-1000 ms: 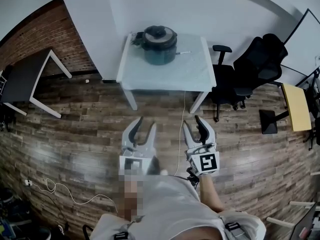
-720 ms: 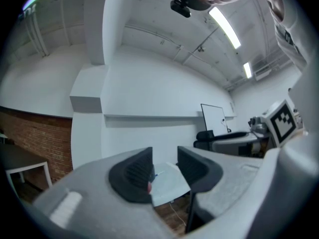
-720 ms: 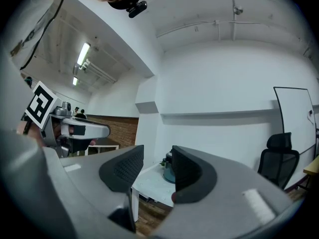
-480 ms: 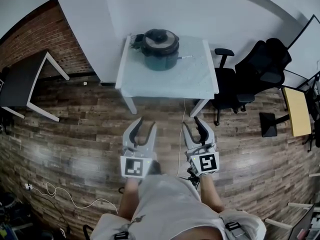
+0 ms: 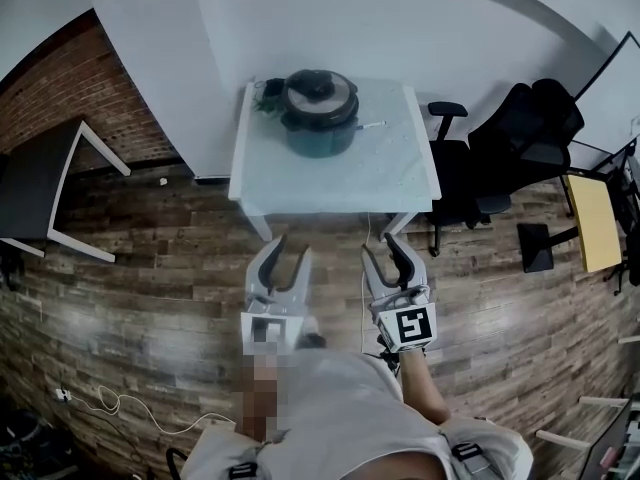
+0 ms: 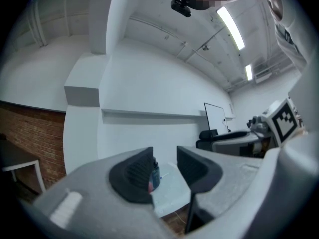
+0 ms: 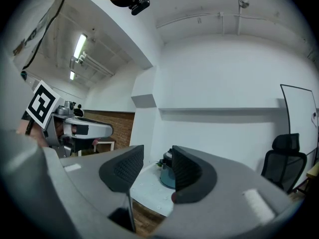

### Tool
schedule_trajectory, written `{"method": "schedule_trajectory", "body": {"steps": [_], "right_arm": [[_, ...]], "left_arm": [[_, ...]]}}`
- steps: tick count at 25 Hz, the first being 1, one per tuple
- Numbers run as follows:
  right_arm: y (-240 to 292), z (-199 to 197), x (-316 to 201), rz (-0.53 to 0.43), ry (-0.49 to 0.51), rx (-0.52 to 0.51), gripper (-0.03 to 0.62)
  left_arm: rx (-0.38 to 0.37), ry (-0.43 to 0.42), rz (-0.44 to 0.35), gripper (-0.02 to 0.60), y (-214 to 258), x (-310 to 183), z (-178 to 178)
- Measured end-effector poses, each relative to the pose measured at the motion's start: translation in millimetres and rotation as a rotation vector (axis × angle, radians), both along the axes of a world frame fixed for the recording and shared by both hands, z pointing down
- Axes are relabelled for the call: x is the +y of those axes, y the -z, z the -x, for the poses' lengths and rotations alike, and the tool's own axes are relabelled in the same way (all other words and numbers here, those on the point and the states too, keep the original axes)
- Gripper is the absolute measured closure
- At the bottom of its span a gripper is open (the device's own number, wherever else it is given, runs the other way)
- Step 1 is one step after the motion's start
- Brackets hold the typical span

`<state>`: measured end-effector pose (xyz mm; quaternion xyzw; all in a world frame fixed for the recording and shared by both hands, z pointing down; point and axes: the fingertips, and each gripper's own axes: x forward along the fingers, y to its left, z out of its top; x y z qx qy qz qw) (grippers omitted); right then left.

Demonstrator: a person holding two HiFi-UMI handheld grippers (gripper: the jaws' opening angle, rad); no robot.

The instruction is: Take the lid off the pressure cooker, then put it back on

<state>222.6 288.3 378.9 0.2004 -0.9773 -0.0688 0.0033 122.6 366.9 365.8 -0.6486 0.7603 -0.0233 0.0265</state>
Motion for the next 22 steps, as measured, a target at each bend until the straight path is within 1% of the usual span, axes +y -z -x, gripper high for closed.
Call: {"method": "schedule_trajectory", "body": {"steps": [6,12,22], "right_arm": [[-5.1,28.0,-19.3,0.006,-0.026,0.012,0.414],[-5.7,51.6,-35.8,0.007,-0.043,0.016,0.414],[-10.1,76.1,-65.6,0.023,-0.041,0.038,0.414]], "left_arm": [[-0.001,-0.024,0.004,0.434,-4.9,-21.5,31.9],[0.005,-0.044,0.003,0.436,-5.7,-40.8,55.0],[0.019,-0.051,0.022,0.436,-11.5,-75.3,76.3]]}}
